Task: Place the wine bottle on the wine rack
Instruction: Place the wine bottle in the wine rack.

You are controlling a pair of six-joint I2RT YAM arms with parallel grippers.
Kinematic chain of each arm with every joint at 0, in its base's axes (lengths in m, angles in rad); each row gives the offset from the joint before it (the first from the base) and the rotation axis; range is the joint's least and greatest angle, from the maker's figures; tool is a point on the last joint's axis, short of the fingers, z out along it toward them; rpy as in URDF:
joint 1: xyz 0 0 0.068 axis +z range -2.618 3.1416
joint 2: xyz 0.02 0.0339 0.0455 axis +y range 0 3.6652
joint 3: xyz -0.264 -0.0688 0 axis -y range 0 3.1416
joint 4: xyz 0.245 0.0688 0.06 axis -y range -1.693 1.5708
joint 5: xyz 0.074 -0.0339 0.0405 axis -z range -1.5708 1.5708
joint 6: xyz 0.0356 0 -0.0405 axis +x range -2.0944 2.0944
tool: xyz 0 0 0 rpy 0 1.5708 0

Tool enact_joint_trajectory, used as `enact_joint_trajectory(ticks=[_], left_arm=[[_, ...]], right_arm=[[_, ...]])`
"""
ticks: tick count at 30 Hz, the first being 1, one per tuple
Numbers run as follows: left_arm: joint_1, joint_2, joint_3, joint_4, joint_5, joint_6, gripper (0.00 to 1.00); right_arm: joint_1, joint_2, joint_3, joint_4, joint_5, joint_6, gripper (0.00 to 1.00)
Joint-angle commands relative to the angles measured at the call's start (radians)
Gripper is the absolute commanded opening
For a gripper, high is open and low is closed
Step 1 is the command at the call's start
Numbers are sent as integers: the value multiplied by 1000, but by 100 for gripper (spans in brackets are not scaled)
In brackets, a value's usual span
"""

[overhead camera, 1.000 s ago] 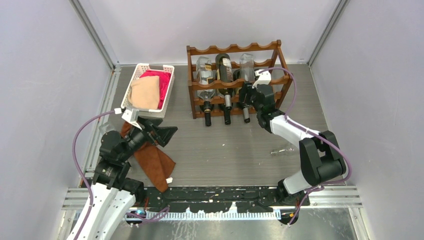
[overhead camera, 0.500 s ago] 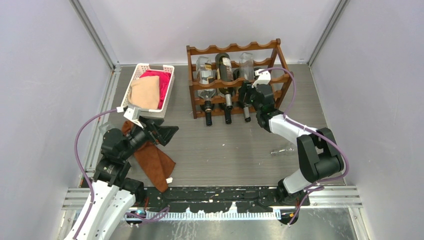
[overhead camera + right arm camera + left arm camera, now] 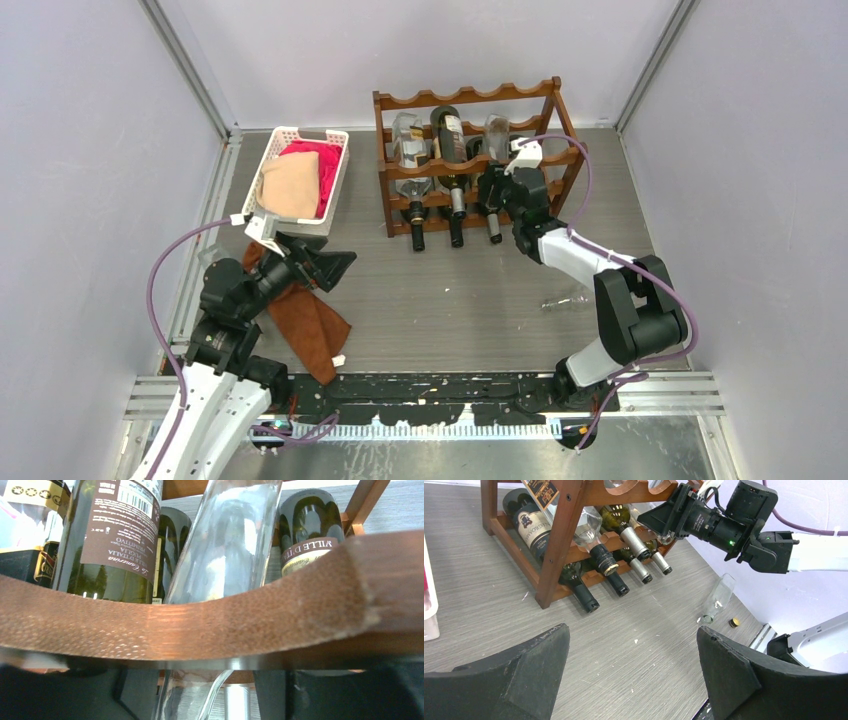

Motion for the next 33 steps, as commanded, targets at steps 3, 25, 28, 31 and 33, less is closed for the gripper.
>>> enact_joint_trajectory(ticks=[3, 25, 28, 31, 33], left_arm=[[0, -16, 46, 36, 17, -3, 96], [0, -2, 52, 38, 22, 1, 96], [0, 0, 50, 40, 23, 2, 96], [-1, -1, 50, 40, 24, 2, 96], [0, -1, 51, 40, 23, 0, 96]], right_arm=[[-24, -13, 31, 133, 26, -4, 51], [-35, -40, -52, 345, -69, -165, 26], [-39, -33, -53, 362, -89, -195, 25], [-45, -33, -56, 379, -106, -209, 26], [-50, -33, -54, 387, -120, -209, 27]])
